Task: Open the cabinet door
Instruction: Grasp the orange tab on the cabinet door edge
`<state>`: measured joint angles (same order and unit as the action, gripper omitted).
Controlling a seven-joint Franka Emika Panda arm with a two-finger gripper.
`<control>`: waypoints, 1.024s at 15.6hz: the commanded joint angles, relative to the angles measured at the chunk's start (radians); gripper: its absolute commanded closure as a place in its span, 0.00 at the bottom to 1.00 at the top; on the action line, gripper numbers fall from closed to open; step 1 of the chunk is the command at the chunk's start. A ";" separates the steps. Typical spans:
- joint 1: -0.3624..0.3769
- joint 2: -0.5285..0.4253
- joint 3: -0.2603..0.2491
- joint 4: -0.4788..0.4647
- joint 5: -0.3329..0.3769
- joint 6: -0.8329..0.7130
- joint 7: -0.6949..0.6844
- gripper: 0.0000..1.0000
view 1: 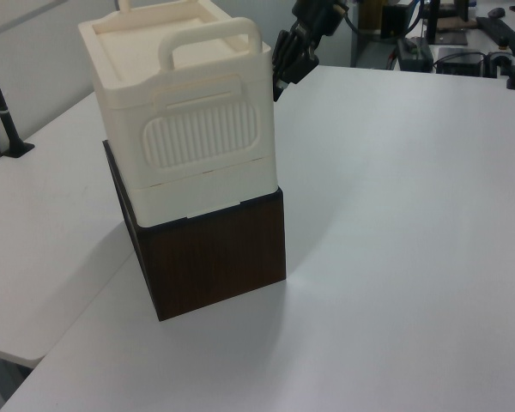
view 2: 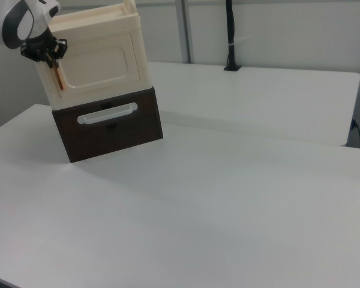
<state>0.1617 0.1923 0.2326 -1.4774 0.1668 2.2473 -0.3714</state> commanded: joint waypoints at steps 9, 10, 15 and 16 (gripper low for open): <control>-0.053 -0.070 -0.004 -0.066 -0.010 -0.037 0.028 0.99; -0.063 -0.073 -0.004 -0.066 -0.010 -0.055 0.026 0.99; -0.120 -0.097 -0.004 -0.070 -0.010 -0.146 0.026 0.98; -0.131 -0.105 -0.004 -0.070 -0.010 -0.161 0.026 0.98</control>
<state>0.0953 0.1195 0.2364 -1.5118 0.1729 2.0962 -0.3584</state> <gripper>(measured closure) 0.855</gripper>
